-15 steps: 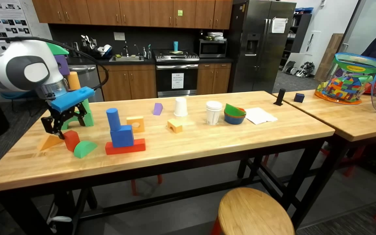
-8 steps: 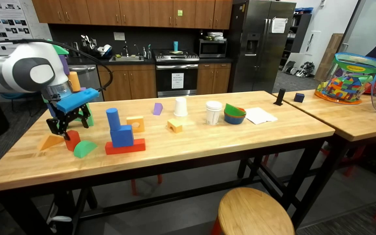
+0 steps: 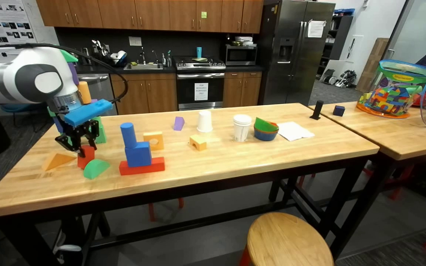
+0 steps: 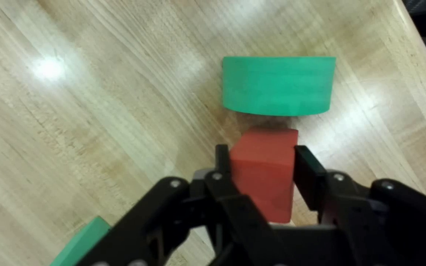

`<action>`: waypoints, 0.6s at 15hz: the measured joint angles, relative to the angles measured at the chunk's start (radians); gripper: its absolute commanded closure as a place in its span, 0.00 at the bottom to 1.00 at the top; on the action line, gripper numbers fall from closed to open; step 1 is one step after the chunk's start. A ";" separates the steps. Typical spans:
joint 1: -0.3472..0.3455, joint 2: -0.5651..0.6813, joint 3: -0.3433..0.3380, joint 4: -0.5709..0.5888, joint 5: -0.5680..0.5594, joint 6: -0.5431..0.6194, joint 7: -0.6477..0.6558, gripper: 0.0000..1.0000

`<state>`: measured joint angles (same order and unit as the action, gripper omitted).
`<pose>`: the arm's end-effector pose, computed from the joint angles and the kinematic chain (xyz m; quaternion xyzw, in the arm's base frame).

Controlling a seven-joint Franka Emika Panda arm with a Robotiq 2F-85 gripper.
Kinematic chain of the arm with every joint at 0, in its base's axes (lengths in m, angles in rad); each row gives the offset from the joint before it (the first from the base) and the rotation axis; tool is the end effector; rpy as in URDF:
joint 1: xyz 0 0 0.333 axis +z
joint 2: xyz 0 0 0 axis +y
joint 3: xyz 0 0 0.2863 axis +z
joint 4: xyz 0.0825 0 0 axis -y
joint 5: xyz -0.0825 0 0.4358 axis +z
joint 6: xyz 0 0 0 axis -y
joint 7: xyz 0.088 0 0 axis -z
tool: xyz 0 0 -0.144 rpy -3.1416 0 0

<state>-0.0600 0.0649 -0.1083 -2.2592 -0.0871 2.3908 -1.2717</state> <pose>0.5641 -0.0994 0.2379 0.8340 0.5497 0.0025 0.0478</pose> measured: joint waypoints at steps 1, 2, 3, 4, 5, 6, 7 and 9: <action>0.000 0.000 0.000 0.001 0.000 -0.003 0.000 0.80; 0.000 0.001 0.000 0.003 0.000 -0.006 0.000 0.81; 0.000 0.001 0.000 0.004 0.000 -0.009 0.000 0.81; 0.000 0.002 0.000 0.006 0.000 -0.013 0.000 0.81; -0.001 0.003 0.000 0.009 0.000 -0.019 0.000 0.81; -0.001 0.003 0.000 0.011 0.000 -0.026 0.001 0.81; -0.003 0.003 0.000 0.013 0.000 -0.034 0.001 0.81; -0.007 0.000 0.000 0.015 -0.002 -0.043 0.001 0.81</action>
<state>-0.0672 0.0650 -0.1084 -2.2442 -0.0888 2.3477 -1.2708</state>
